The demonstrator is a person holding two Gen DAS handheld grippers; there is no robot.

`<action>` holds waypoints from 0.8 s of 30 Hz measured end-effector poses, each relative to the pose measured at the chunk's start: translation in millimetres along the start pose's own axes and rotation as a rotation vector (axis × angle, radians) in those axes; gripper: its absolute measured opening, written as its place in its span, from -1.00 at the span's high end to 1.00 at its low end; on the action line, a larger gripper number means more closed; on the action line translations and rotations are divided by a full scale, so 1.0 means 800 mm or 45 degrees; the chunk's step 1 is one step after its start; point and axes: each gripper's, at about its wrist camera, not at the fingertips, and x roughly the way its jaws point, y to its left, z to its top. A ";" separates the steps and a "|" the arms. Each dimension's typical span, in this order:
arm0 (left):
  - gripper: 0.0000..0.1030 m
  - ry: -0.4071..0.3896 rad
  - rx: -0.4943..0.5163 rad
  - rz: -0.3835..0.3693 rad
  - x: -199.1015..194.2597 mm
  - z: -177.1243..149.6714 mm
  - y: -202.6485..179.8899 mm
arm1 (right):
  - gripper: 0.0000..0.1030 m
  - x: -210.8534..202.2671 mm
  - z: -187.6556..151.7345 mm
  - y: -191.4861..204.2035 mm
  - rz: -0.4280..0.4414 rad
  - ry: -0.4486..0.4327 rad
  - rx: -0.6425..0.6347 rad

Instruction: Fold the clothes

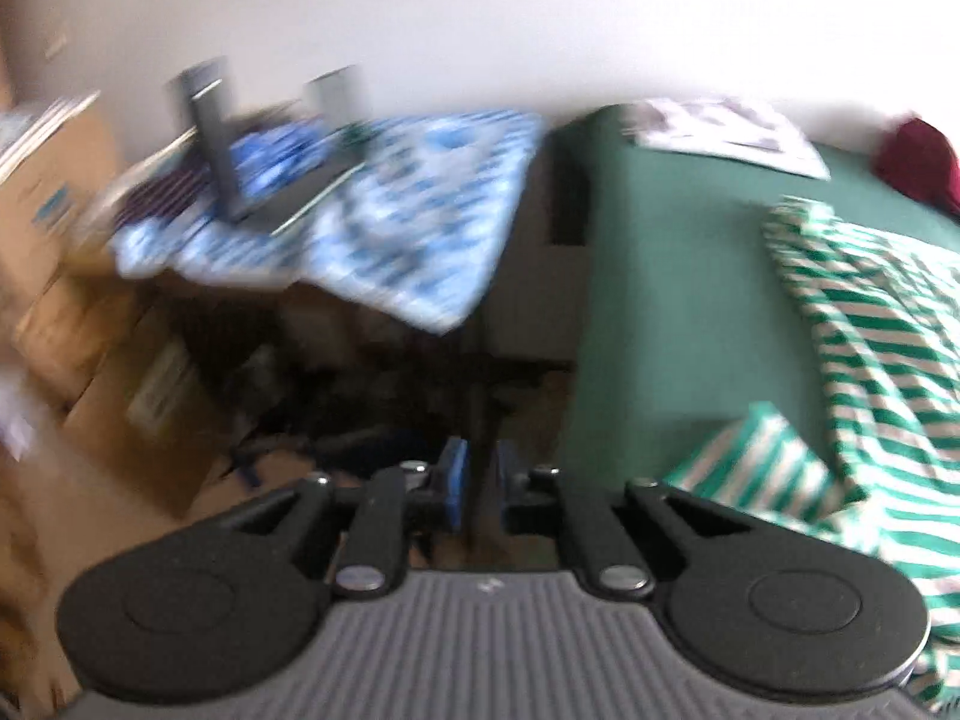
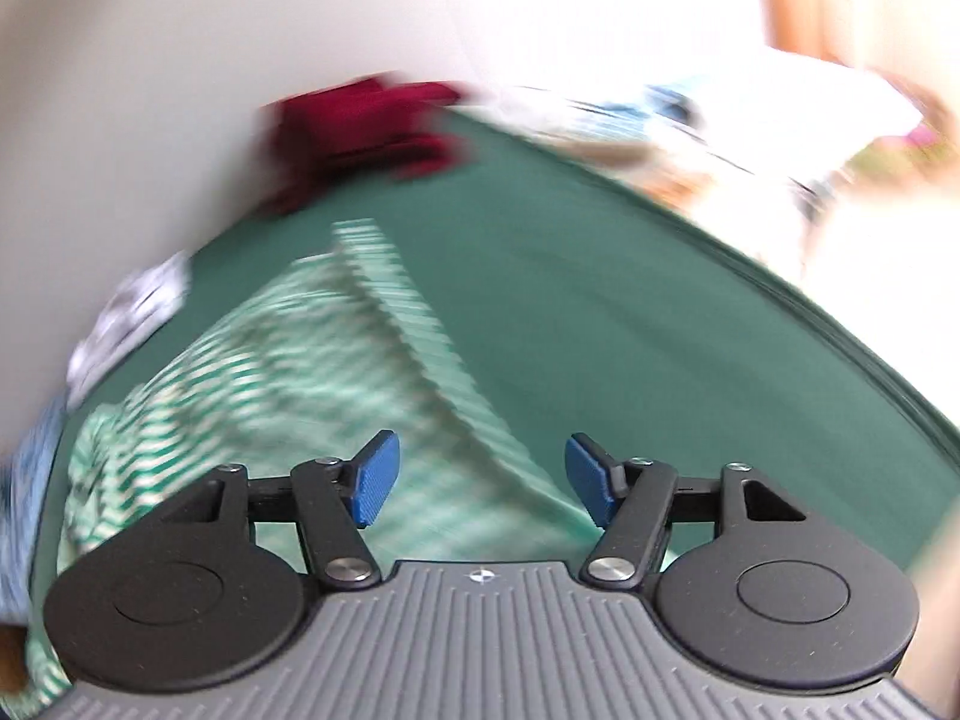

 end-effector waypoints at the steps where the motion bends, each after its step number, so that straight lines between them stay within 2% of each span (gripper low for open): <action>1: 0.30 -0.012 0.050 -0.038 0.002 0.005 -0.020 | -0.27 -0.011 -0.009 -0.014 -0.017 0.006 0.044; 3: 0.18 -0.026 0.151 -0.141 0.003 0.007 -0.069 | -0.27 -0.028 -0.027 -0.025 -0.052 0.008 0.020; 5: 0.05 -0.044 0.249 -0.228 0.003 0.015 -0.122 | -0.32 -0.037 -0.040 -0.024 -0.079 -0.007 -0.075; 6: -0.13 -0.042 0.293 -0.268 0.004 0.017 -0.148 | -0.33 -0.034 -0.041 -0.025 -0.068 -0.012 -0.083; 7: -0.21 -0.031 0.337 -0.307 0.005 0.018 -0.172 | -0.33 -0.032 -0.042 -0.026 -0.057 -0.017 -0.092; 10: -0.26 -0.004 0.425 -0.397 0.002 0.006 -0.233 | -0.30 -0.025 -0.045 -0.029 -0.024 -0.032 -0.116; 12: -0.41 0.026 0.467 -0.423 0.005 -0.002 -0.264 | 0.16 -0.019 -0.047 -0.029 0.001 -0.036 -0.137; 13: -0.47 0.043 0.472 -0.422 0.007 -0.006 -0.277 | 0.47 -0.014 -0.044 -0.021 0.023 -0.028 -0.161; 14: -0.48 0.059 0.470 -0.416 0.010 -0.009 -0.289 | 0.56 -0.016 -0.042 -0.012 0.047 -0.047 -0.191; 16: -0.48 0.070 0.442 -0.383 0.011 -0.012 -0.300 | 0.60 -0.032 -0.044 0.022 0.169 -0.111 -0.341; 18: -0.51 0.076 0.409 -0.347 0.011 -0.015 -0.310 | 0.58 -0.041 -0.061 0.068 0.304 -0.128 -0.603; 20: -0.58 0.083 0.377 -0.310 0.012 -0.017 -0.319 | 0.41 -0.039 -0.093 0.112 0.450 -0.012 -0.869; 21: -0.60 0.086 0.361 -0.292 0.012 -0.018 -0.323 | 0.35 -0.035 -0.113 0.125 0.543 0.083 -0.950; 23: -0.65 0.092 0.329 -0.255 0.012 -0.020 -0.333 | 0.38 -0.037 -0.145 0.136 0.735 0.249 -1.098; 24: -0.73 0.095 0.313 -0.237 0.013 -0.022 -0.337 | 0.38 -0.046 -0.153 0.133 0.771 0.244 -1.155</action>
